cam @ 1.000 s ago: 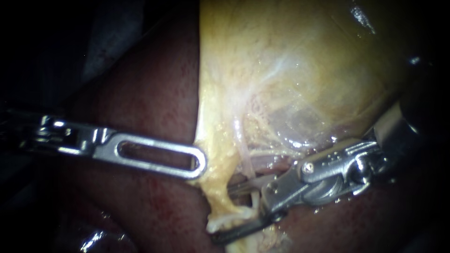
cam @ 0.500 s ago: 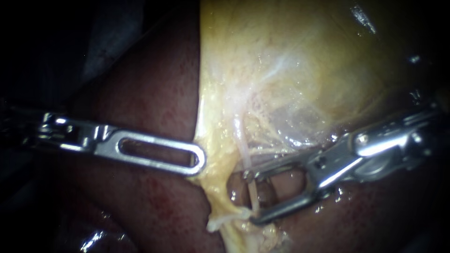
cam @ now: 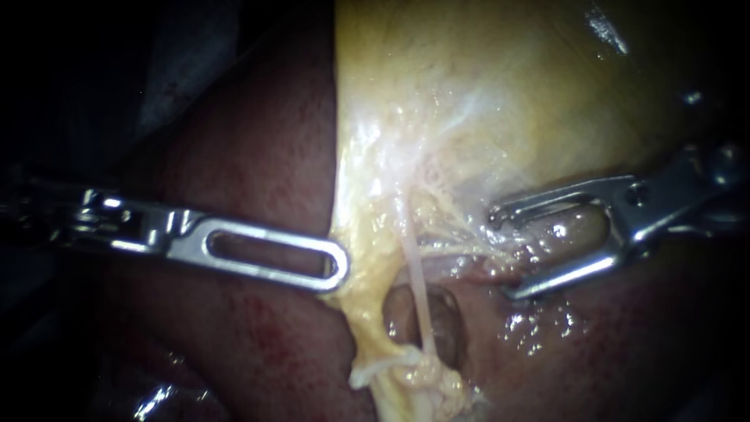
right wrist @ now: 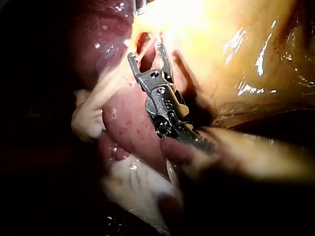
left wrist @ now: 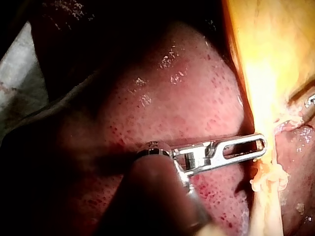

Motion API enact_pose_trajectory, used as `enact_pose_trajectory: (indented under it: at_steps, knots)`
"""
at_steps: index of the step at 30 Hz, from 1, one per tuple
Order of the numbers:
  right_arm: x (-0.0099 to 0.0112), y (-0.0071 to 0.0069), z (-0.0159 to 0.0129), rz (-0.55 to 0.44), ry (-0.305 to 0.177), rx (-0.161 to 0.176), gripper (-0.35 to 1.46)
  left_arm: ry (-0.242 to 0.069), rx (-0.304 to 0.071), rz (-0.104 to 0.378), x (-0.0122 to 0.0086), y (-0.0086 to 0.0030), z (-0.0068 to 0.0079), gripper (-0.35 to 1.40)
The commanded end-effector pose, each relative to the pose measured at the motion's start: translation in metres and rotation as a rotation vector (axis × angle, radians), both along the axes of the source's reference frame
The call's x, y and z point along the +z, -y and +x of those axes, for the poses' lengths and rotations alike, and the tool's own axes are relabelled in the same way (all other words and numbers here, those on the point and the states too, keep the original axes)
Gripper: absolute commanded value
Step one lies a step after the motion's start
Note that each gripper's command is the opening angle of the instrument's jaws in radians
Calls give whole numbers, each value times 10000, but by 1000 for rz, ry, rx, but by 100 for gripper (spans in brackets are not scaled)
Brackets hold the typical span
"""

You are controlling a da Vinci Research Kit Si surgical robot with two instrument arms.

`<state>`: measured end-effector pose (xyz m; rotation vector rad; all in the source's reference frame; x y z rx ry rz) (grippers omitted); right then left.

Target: Going back first clip left tube

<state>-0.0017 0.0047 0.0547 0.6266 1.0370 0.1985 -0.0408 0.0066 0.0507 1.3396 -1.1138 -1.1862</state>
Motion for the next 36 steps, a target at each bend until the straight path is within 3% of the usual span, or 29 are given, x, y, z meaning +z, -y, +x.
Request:
enact_pose_trajectory:
  at_steps: [1, 10, 21, 36]
  knots:
    - [0, 1, 0, 1, 1, 0, 44, -2, -1, -1, 1, 0, -1, -35]
    - [0, 1, -1, 1, 1, -1, 44, -9, 0, -16, 37, 2, -20, -35]
    - [0, 1, -1, 1, 0, -1, 44, -11, 4, -24, 59, 1, -33, -35]
    - [-1, 1, -2, 1, 0, -2, 44, -12, 7, -24, 58, 2, -31, -35]
